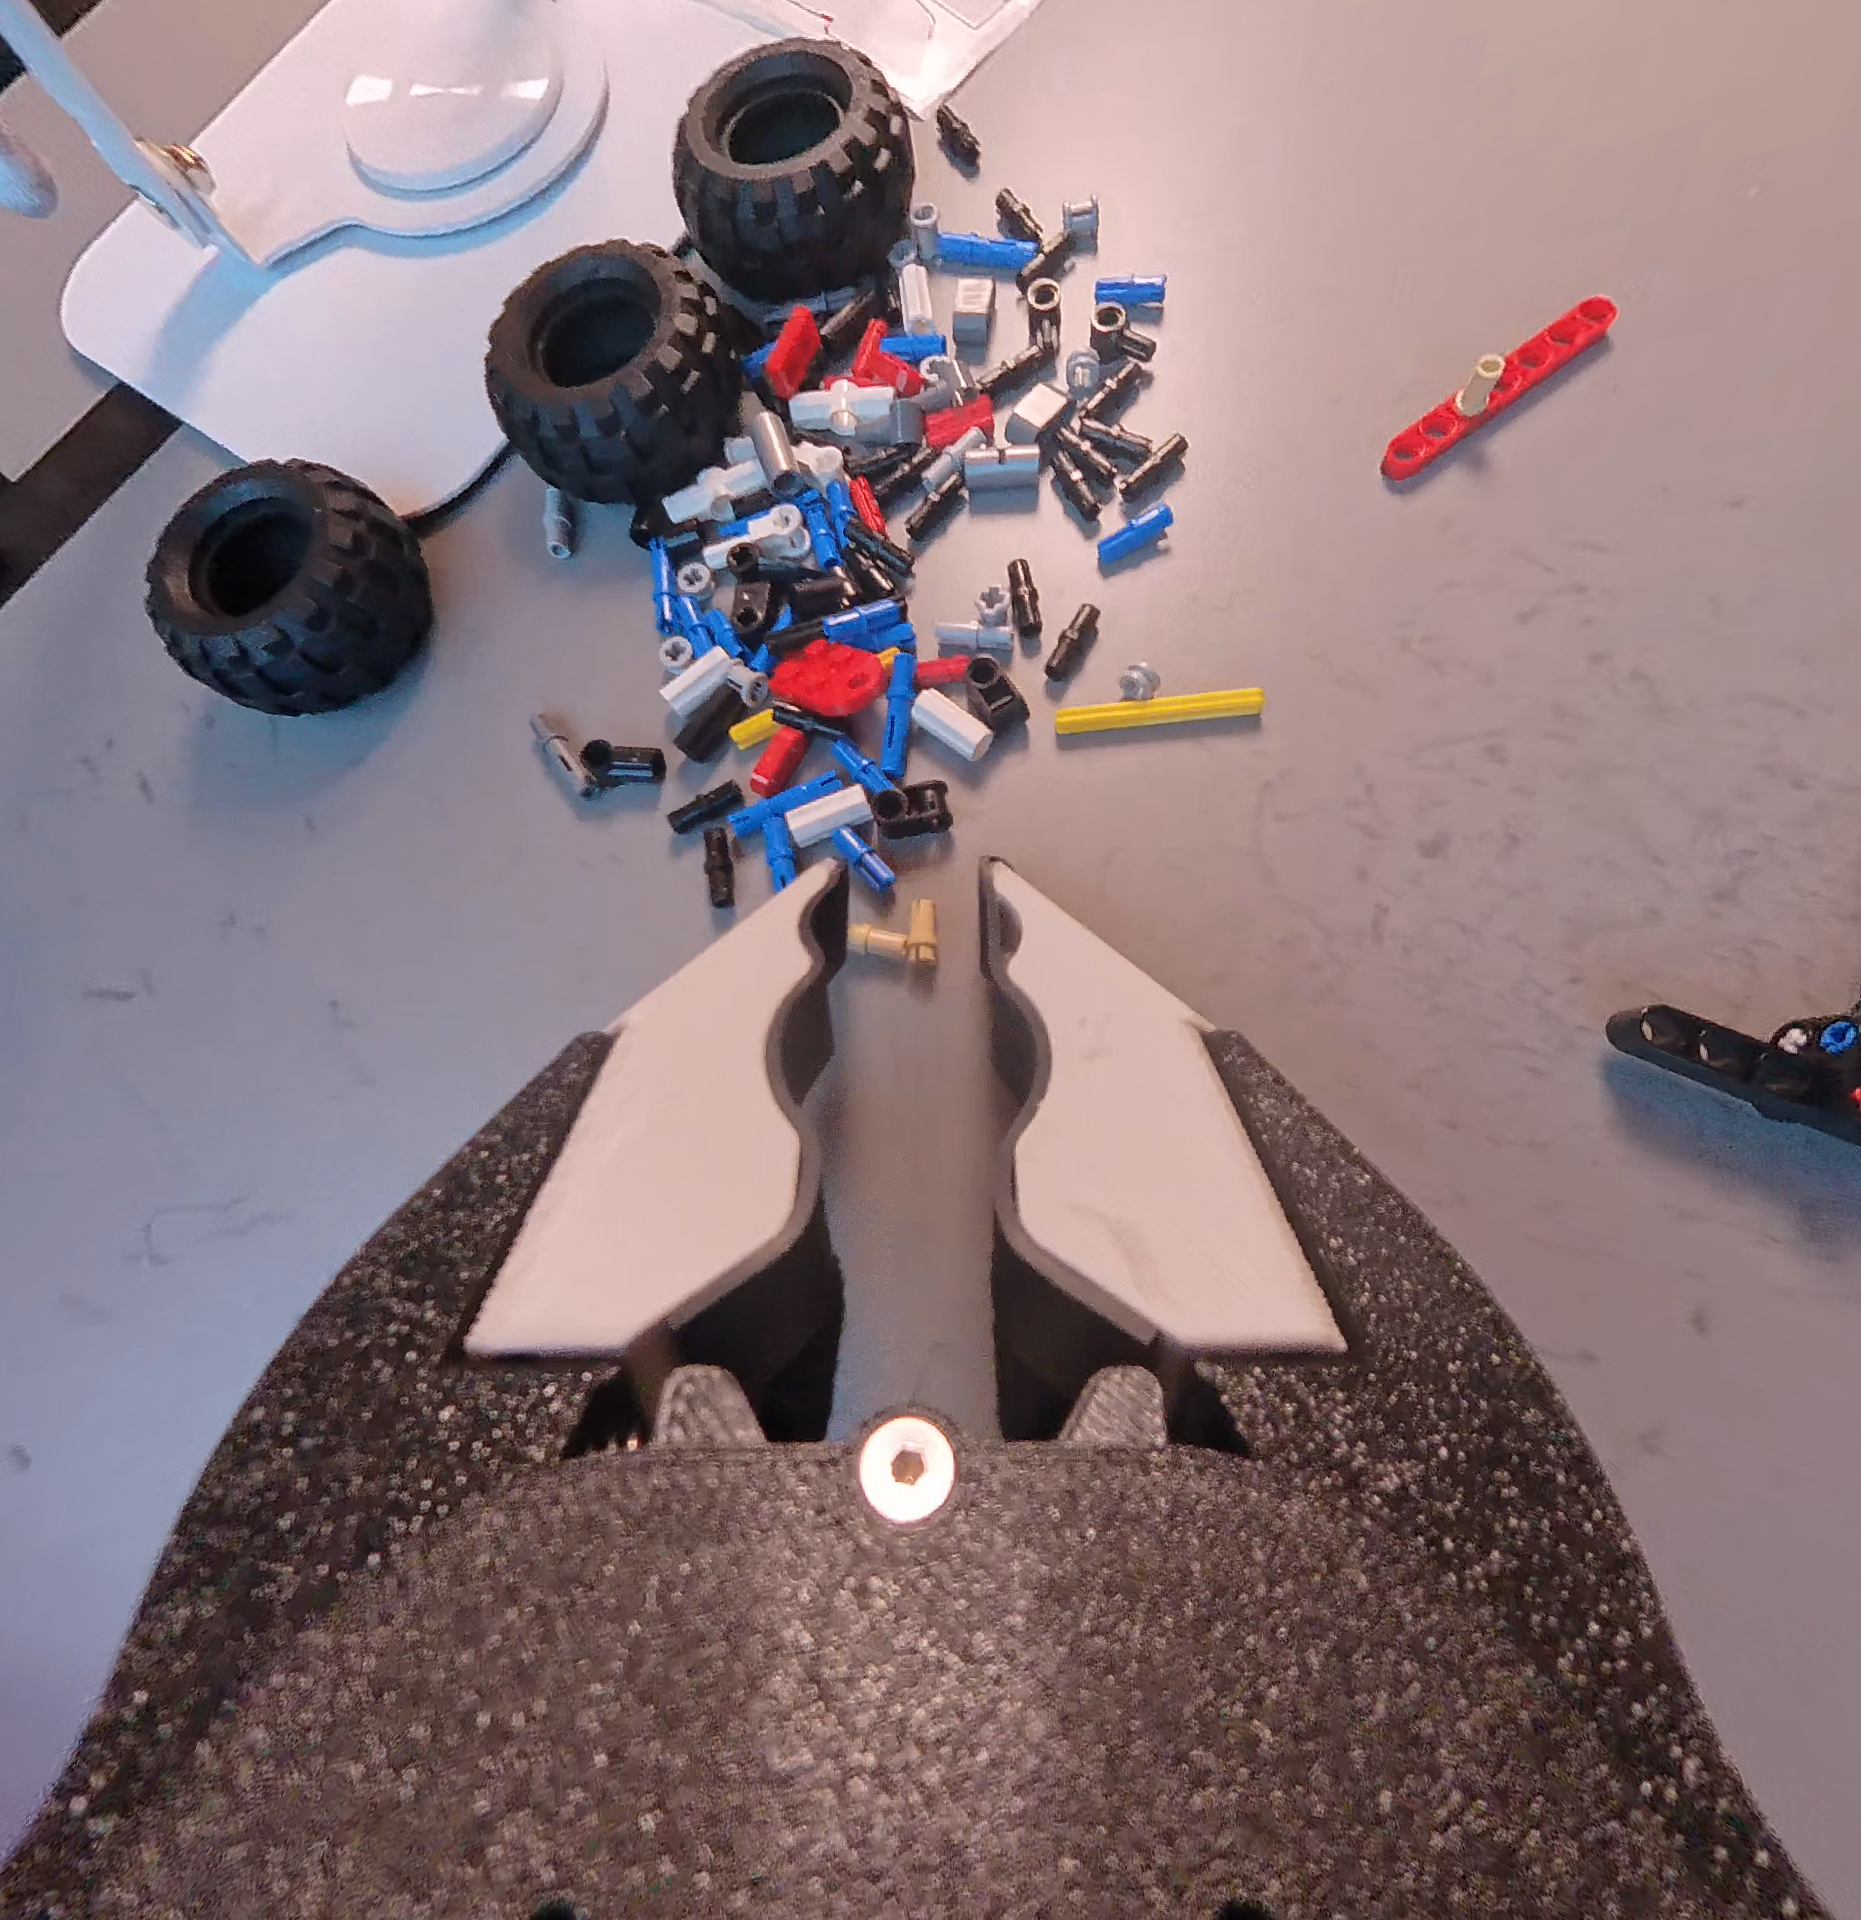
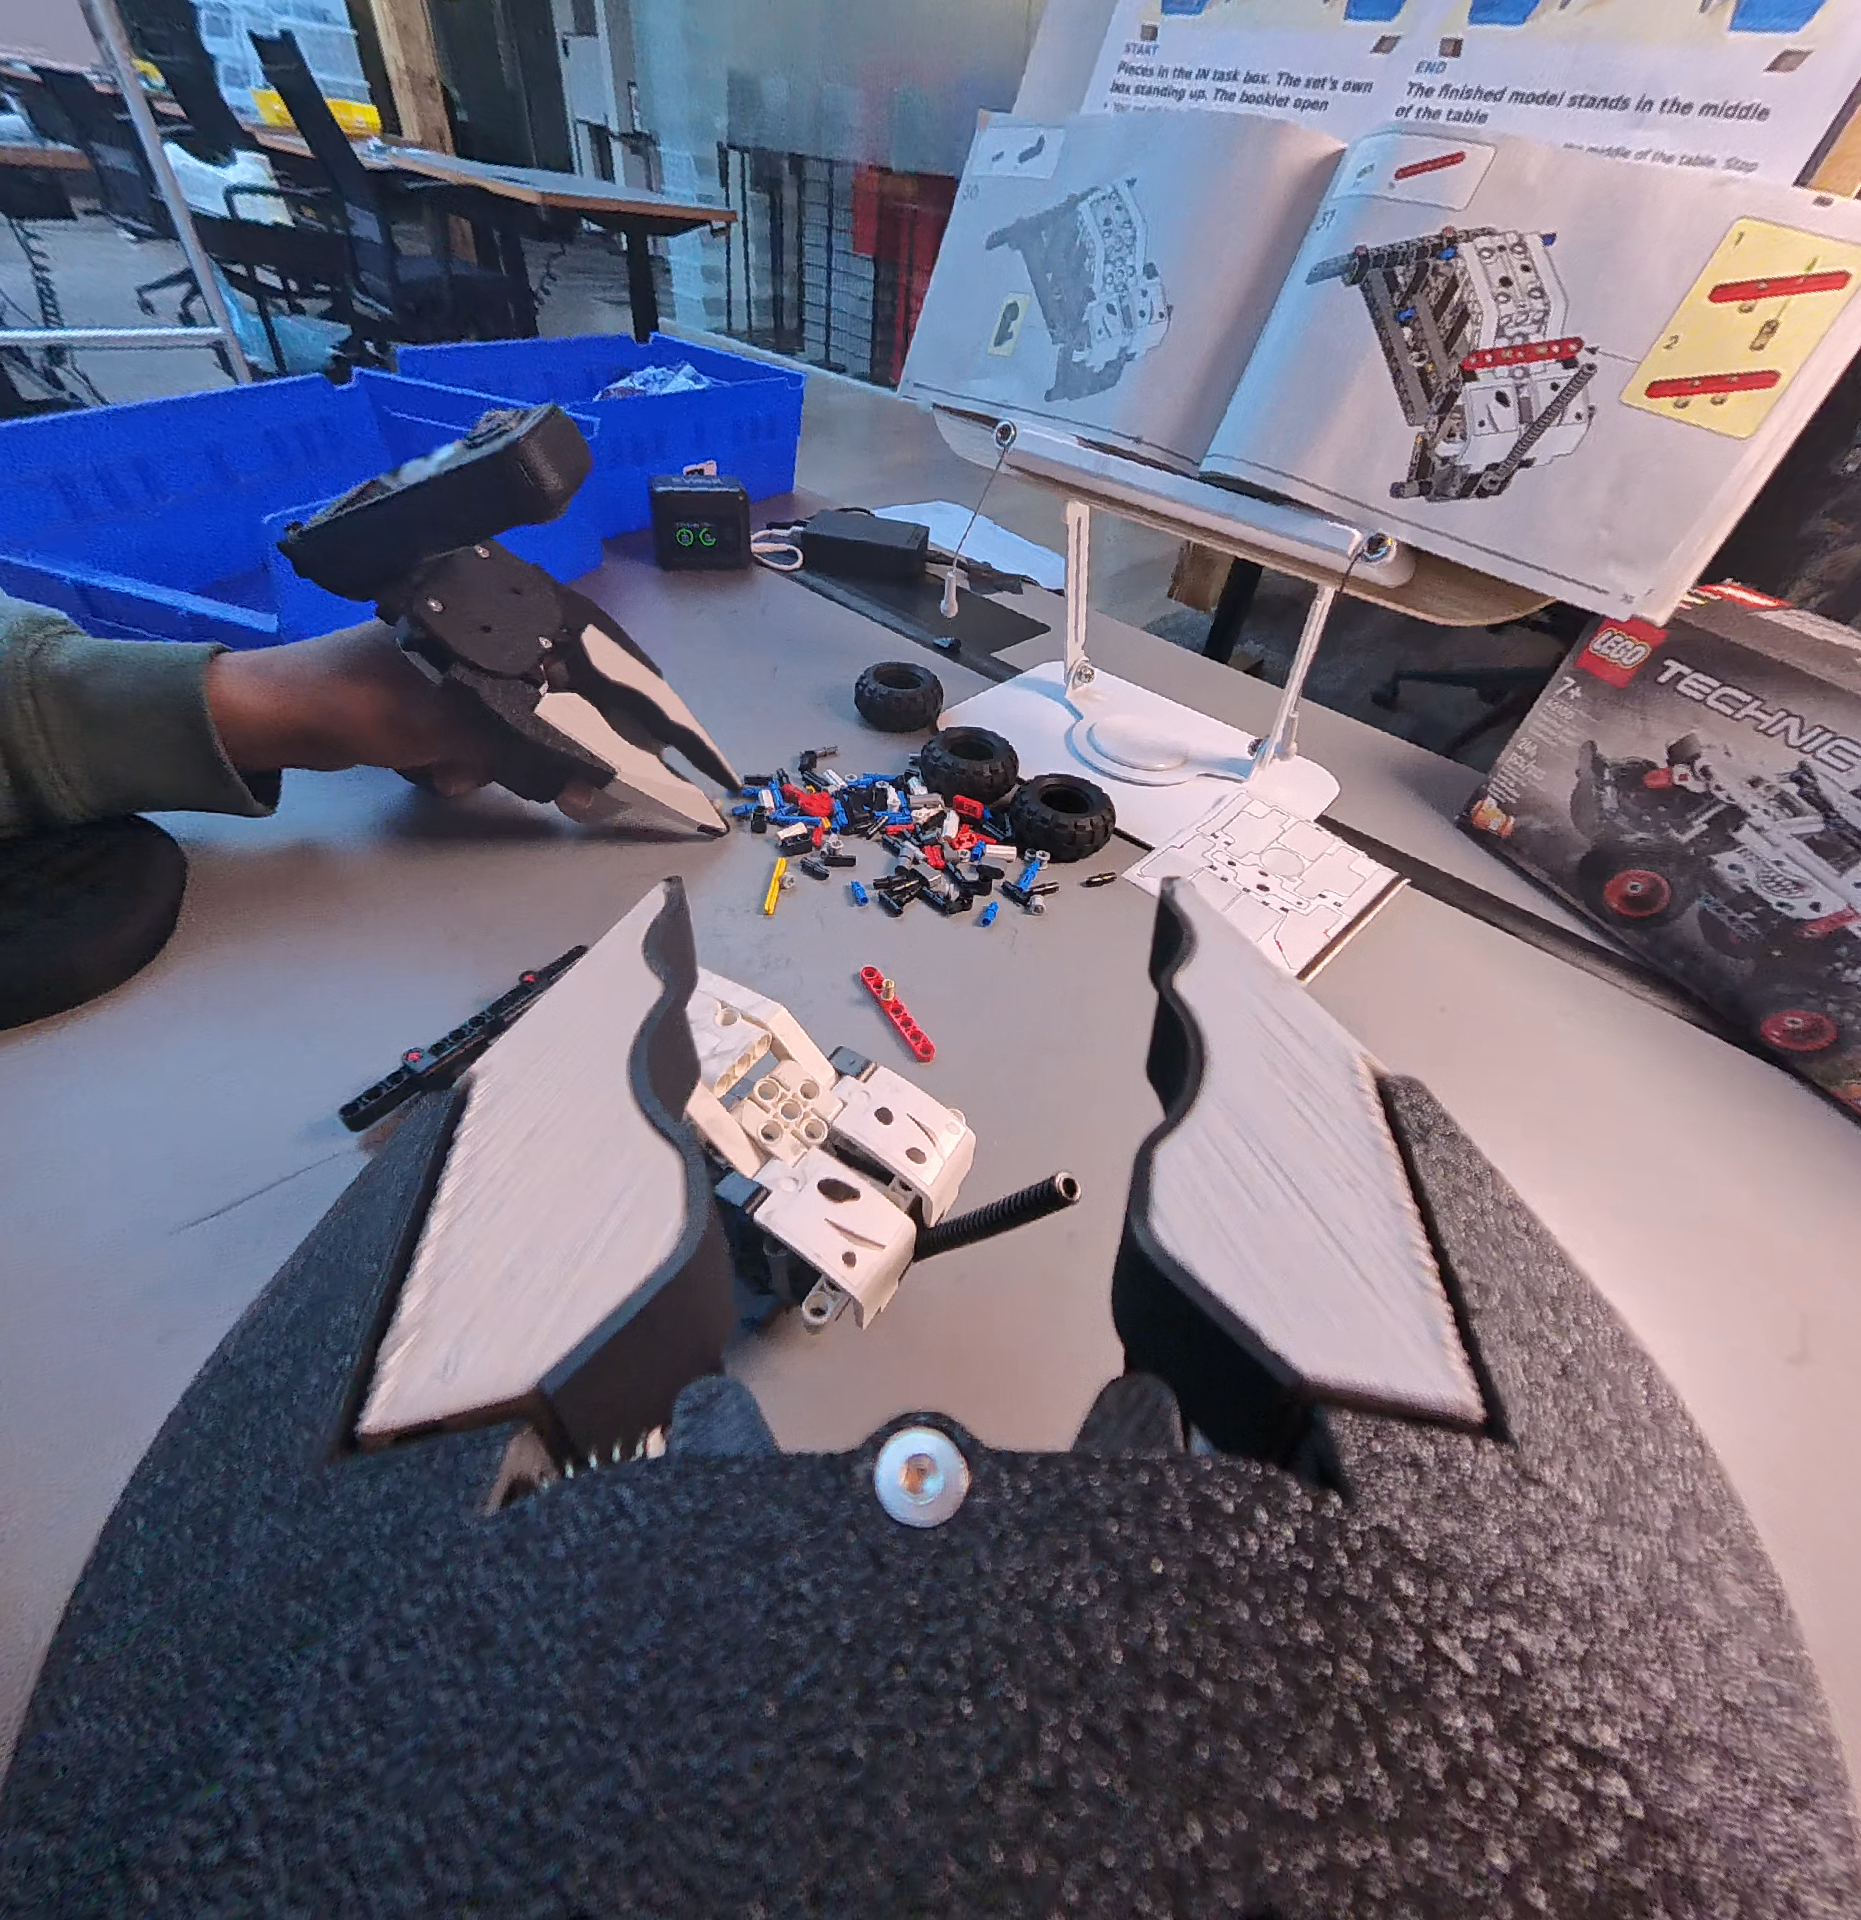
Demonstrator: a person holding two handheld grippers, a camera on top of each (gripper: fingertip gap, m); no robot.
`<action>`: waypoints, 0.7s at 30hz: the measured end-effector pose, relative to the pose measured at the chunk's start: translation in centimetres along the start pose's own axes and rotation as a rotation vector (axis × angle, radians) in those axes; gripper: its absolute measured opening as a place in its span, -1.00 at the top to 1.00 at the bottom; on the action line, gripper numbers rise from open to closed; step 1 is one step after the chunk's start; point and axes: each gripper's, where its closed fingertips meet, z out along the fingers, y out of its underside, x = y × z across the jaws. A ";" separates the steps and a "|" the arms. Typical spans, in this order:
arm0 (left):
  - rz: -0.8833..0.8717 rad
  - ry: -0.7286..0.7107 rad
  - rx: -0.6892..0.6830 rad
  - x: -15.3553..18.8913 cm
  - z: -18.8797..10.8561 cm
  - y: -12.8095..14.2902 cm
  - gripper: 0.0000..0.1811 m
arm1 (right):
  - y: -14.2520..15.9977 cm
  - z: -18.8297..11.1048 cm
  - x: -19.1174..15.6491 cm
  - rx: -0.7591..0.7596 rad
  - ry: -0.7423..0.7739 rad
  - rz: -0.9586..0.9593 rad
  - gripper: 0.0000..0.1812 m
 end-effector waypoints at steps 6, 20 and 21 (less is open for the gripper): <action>-0.007 -0.041 0.141 1.0 -4.3 -2.6 0.64 | -1.4 0.9 -0.7 0.035 -0.112 -0.051 0.04; 0.047 0.148 0.484 8.7 -7.8 -7.3 0.04 | 2.3 -1.2 -1.9 0.023 -0.188 -0.086 0.13; 0.022 0.112 0.522 7.7 -8.1 -7.9 0.00 | 2.3 -1.0 -1.7 0.034 -0.166 -0.072 0.15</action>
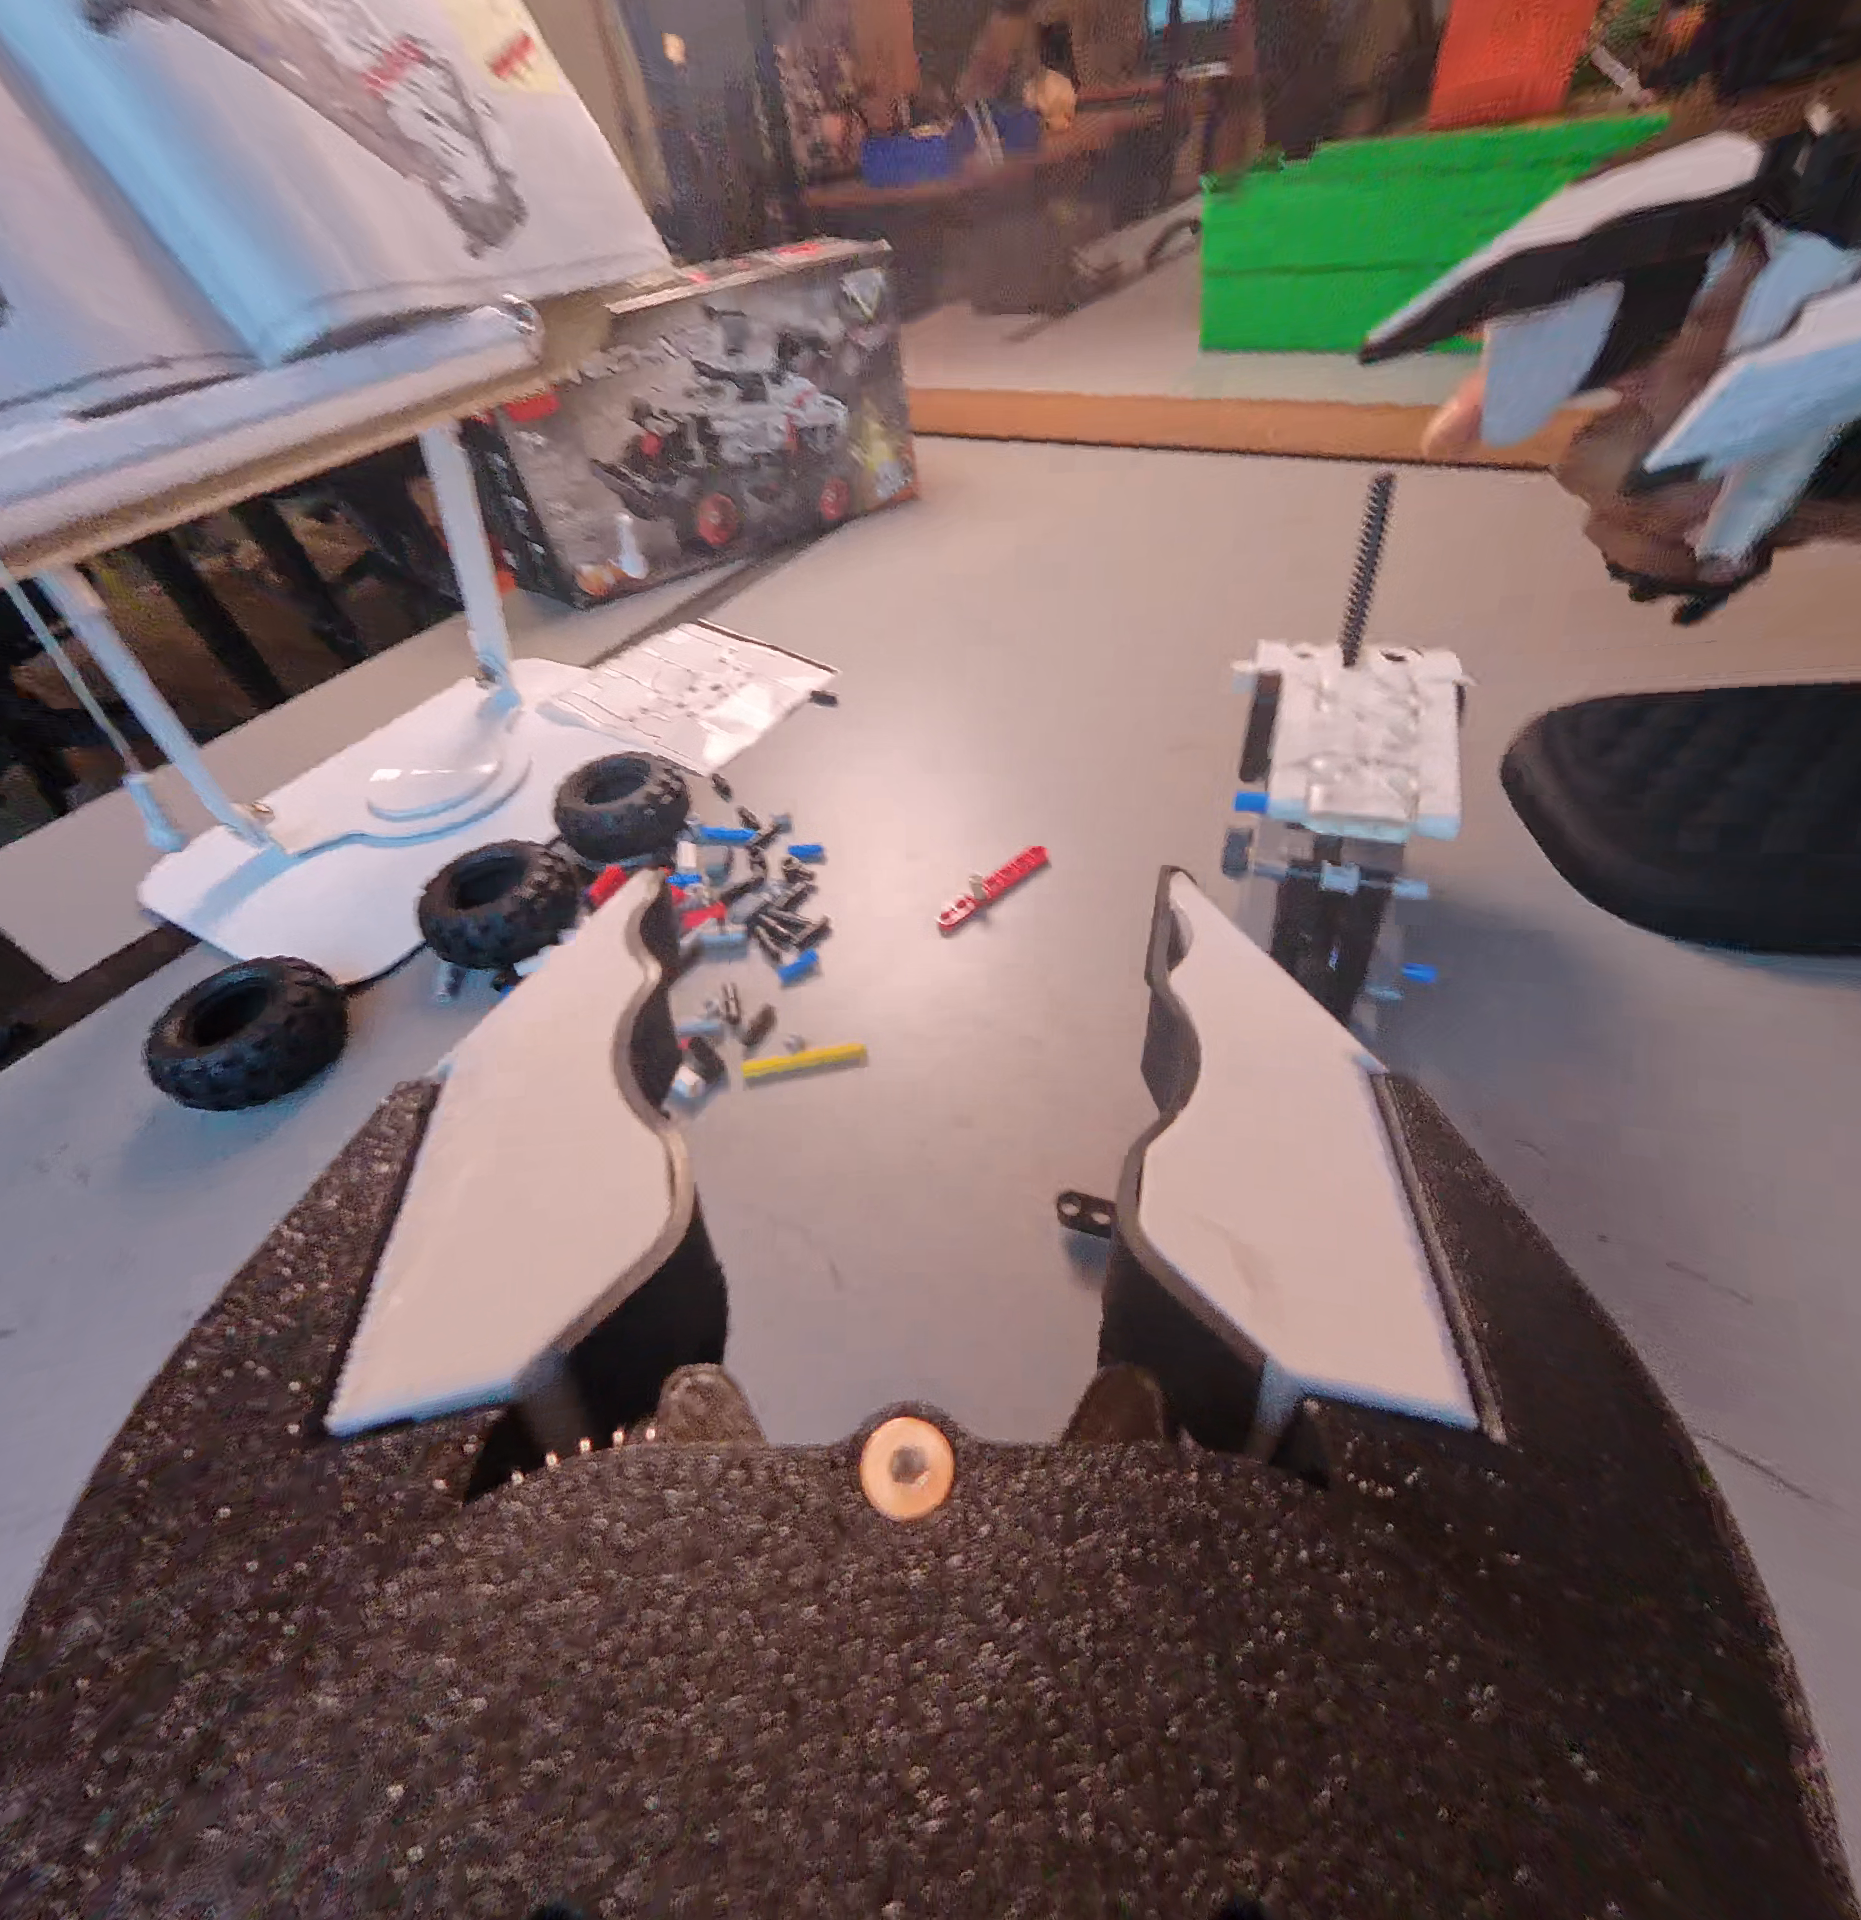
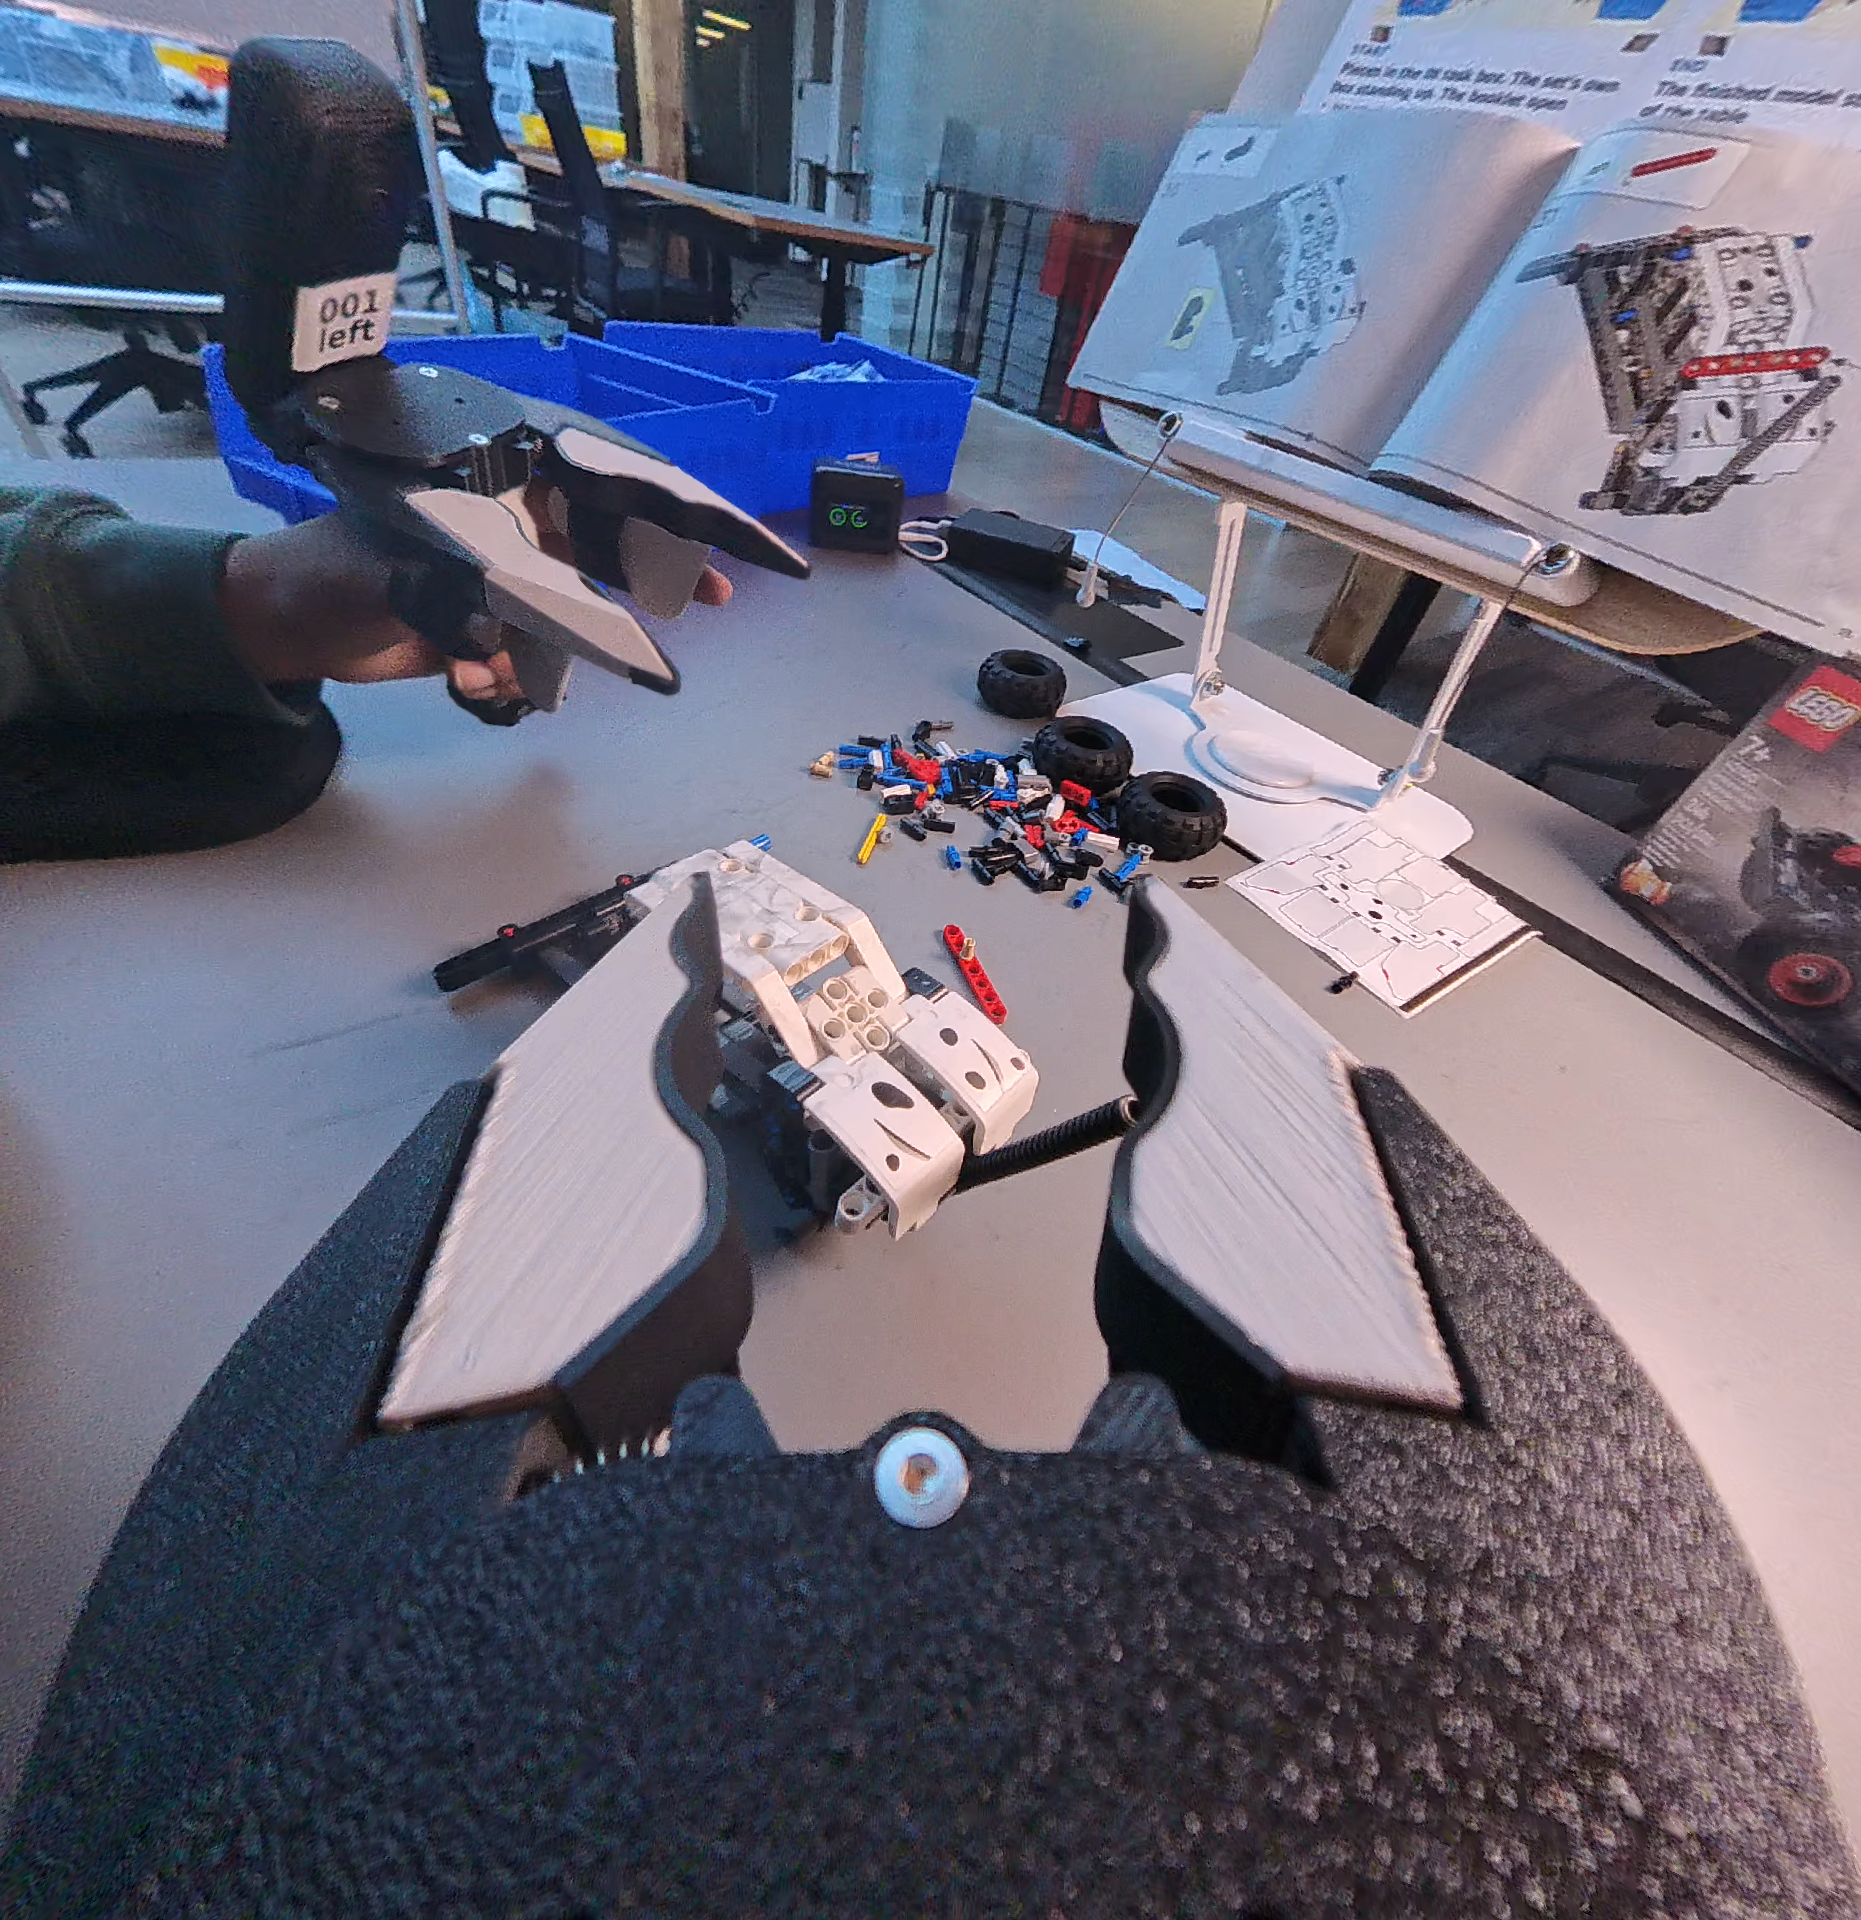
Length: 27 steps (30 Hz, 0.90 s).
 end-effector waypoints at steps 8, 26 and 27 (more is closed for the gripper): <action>-0.027 -0.164 0.099 -3.8 -2.6 -0.2 0.06 | -0.3 1.9 1.9 0.004 0.146 0.052 0.23; -0.041 -0.173 0.113 -2.4 -2.9 -0.7 0.10 | -2.4 4.6 -1.5 0.075 0.016 -0.015 0.30; -0.046 -0.179 0.123 -2.5 -3.0 -0.9 0.10 | -2.3 4.6 -1.0 0.082 0.050 -0.007 0.29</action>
